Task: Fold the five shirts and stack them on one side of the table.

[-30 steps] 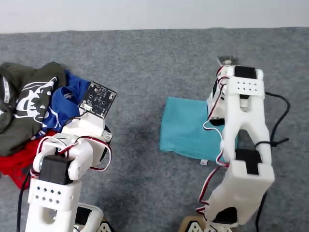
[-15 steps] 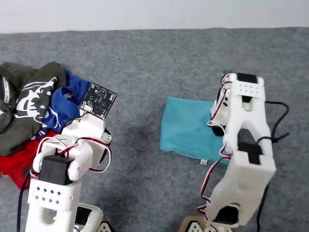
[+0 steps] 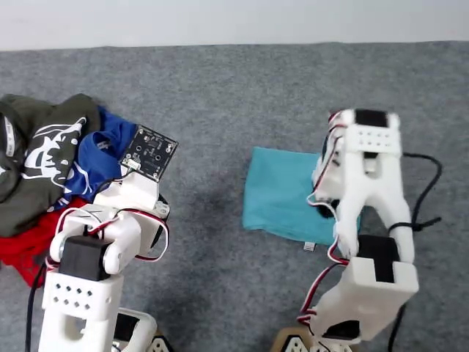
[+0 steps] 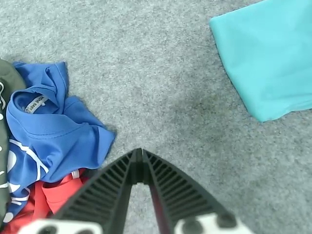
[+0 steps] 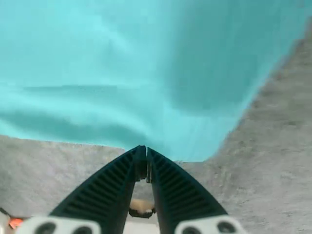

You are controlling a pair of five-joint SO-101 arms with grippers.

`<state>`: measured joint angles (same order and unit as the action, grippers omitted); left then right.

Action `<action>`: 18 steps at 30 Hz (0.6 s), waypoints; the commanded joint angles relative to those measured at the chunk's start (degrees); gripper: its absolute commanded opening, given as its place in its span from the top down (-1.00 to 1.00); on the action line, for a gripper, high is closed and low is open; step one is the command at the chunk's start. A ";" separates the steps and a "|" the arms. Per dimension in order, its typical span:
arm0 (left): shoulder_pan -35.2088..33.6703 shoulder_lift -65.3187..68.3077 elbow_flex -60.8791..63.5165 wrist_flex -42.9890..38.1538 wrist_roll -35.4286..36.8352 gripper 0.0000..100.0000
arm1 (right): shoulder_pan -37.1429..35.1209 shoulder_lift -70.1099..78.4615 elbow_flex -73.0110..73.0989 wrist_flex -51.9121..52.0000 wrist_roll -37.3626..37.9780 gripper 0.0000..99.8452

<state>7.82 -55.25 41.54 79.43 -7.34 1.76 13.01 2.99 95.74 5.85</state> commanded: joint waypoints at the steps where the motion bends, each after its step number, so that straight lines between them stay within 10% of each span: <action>1: -0.35 -1.05 -0.40 0.35 -0.44 0.99 | -1.89 -3.56 9.32 -7.43 -0.26 0.98; 7: -0.35 -1.05 -0.40 0.44 -0.44 0.99 | -2.07 -3.65 21.10 -20.79 -0.09 0.98; 18: -11.43 -1.14 -2.59 -0.53 -0.44 0.99 | -11.65 -6.46 0.70 -5.58 -0.53 0.98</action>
<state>1.41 -55.25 41.54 79.43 -7.34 -6.42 10.55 11.52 86.33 5.85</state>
